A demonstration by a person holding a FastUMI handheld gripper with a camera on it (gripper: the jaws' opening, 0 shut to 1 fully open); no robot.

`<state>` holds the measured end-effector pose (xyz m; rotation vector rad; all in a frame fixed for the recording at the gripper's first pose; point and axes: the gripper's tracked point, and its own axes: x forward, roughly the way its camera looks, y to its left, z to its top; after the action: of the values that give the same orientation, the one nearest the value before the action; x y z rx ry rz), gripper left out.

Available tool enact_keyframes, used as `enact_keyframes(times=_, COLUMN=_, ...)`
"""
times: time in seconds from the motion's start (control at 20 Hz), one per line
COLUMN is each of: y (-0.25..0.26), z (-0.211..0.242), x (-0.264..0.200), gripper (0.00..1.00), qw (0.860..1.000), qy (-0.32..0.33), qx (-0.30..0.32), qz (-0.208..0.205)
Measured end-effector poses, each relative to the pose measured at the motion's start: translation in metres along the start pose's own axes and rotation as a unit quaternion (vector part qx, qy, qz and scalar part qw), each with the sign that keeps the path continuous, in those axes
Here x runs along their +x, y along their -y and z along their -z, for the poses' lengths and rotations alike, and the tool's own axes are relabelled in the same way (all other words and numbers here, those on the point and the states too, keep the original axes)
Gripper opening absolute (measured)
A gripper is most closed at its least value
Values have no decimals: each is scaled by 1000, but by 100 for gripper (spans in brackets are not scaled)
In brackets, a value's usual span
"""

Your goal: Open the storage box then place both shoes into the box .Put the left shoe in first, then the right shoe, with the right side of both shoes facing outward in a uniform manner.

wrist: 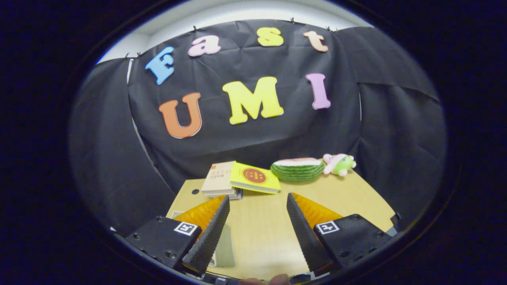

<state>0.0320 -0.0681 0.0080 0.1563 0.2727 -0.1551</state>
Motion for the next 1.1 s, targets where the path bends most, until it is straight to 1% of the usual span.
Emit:
enact_keyframes(times=0.1, y=9, z=-5, x=-11, gripper=95, qw=999, qy=33, qx=-13, qz=3)
enact_keyframes(times=0.2, y=10, z=-7, x=-21, gripper=95, qw=998, qy=53, qx=-13, qz=1)
enact_keyframes(times=0.35, y=3, z=-9, x=-30, gripper=95, qw=996, qy=90, qx=-11, qz=-24)
enact_keyframes(times=0.55, y=5, z=7, x=-34, gripper=95, qw=995, qy=95, qx=-19, qz=-21)
enact_keyframes(times=0.65, y=0, z=13, x=-37, gripper=95, qw=995, qy=95, qx=-21, qz=-30)
enact_keyframes(times=0.85, y=2, z=15, x=-41, gripper=95, qw=994, qy=100, qx=-37, qz=-28)
enact_keyframes(times=1.1, y=-3, z=17, x=-43, gripper=95, qw=993, qy=107, qx=-32, qz=-37)
